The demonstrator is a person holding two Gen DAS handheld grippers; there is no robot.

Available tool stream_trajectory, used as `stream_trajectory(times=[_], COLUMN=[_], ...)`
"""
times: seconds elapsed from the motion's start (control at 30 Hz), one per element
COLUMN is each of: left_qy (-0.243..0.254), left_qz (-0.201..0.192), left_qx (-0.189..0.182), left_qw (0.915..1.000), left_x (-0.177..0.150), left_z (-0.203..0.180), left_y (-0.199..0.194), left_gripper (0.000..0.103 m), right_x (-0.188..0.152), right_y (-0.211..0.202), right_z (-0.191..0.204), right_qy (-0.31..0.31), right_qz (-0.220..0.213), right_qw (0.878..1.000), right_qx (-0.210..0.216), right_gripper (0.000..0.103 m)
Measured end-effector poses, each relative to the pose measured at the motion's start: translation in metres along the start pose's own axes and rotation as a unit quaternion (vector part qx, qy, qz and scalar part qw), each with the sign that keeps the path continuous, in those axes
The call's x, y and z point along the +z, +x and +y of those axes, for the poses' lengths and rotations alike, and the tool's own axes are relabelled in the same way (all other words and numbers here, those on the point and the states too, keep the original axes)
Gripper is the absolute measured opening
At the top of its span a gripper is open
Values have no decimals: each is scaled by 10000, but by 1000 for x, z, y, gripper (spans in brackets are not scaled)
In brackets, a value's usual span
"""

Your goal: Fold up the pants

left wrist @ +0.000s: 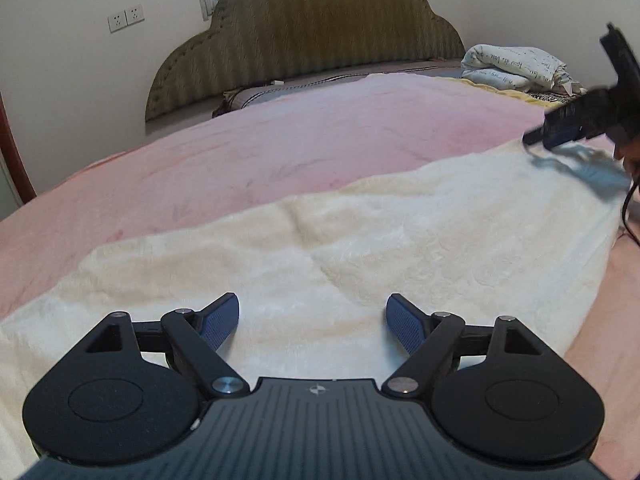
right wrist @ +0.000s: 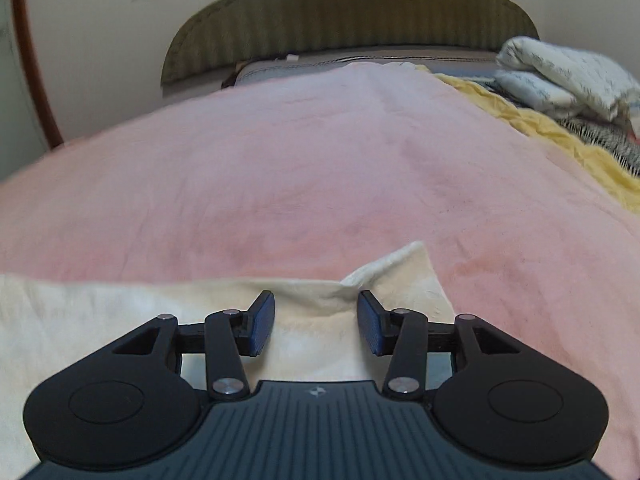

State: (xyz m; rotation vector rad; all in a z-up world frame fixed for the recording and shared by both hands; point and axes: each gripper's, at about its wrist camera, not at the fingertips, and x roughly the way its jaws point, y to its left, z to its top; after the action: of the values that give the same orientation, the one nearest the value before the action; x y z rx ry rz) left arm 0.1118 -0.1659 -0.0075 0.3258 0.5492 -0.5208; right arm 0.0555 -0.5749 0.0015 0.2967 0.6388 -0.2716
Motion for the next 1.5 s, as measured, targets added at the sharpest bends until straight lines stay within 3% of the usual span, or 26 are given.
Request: stream_trajectory(times=[0.07, 0.13, 0.23, 0.33, 0.4, 0.47, 0.5, 0.57, 0.63, 0.7, 0.77, 0.83, 0.9, 1.0, 1.1, 1.2, 1.27, 1.37, 1.5], left_qy=[-103, -174, -317, -450, -462, -381, -315, -243, -212, 25, 370, 497, 402, 140, -240, -355, -303, -335, -339], left_qz=[-13, 6, 55, 101, 115, 125, 109, -28, -262, -442, -455, -265, -220, -34, 122, 156, 153, 160, 161], left_qx=[-11, -35, -97, -139, -134, -47, -41, -186, -322, -326, -162, -84, -129, -296, -538, -608, -563, -583, -584], left_qw=[9999, 9998, 9994, 9988, 9988, 9992, 9994, 9995, 9989, 9985, 9981, 9984, 9989, 9995, 9982, 9974, 9978, 9976, 9976], left_x=[-2, -2, -5, -6, -6, -4, -2, 5, 10, 9, 3, -1, -1, 0, -1, -1, -1, 0, 0], left_z=[3, 5, 10, 13, 13, 8, 5, -3, -11, -21, -31, -35, -32, -21, -9, -5, -8, -8, -8], left_y=[-1, 0, 1, 1, 0, -2, -4, -9, -14, -16, -12, -5, -2, 5, 10, 12, 11, 11, 11], left_gripper=[88, 91, 94, 98, 99, 97, 97, 97, 98, 99, 99, 100, 103, 103, 103, 103, 103, 103, 103], right_x=[5, 3, 0, -10, -21, -30, -34, -47, -61, -81, -94, -95, -94, -99, -113, -129, -132, -122, -111], right_y=[-13, -27, -29, -8, -18, -34, -43, -62, -69, -64, -67, -72, -81, -106, -124, -123, -119, -107, -90], right_z=[-1, 6, 6, 3, 10, 19, 23, 32, 43, 54, 51, 42, 33, 14, -20, -52, -59, -53, -52], right_qy=[177, -139, -286, -615, -1041, -1196, -1251, -1331, -1476, -1671, -1426, -1028, -644, 250, 1761, 3024, 3279, 3044, 2963], right_qz=[-244, -487, -302, 261, 157, 8, -113, -342, -265, -102, -437, -385, -409, -884, -1093, -869, -826, -563, -815], right_qw=[9994, 9980, 9989, 9972, 9927, 9883, 9874, 9888, 9882, 9848, 9872, 9930, 9968, 9956, 9783, 9467, 9342, 9394, 9424], right_qx=[-181, -369, -205, -348, -587, -947, -965, -579, -312, -458, -562, -431, -245, -185, 10, 687, 1140, 1474, 1321], right_gripper=[46, 47, 47, 53, 64, 64, 64, 67, 74, 76, 82, 82, 83, 85, 86, 87, 87, 87, 86])
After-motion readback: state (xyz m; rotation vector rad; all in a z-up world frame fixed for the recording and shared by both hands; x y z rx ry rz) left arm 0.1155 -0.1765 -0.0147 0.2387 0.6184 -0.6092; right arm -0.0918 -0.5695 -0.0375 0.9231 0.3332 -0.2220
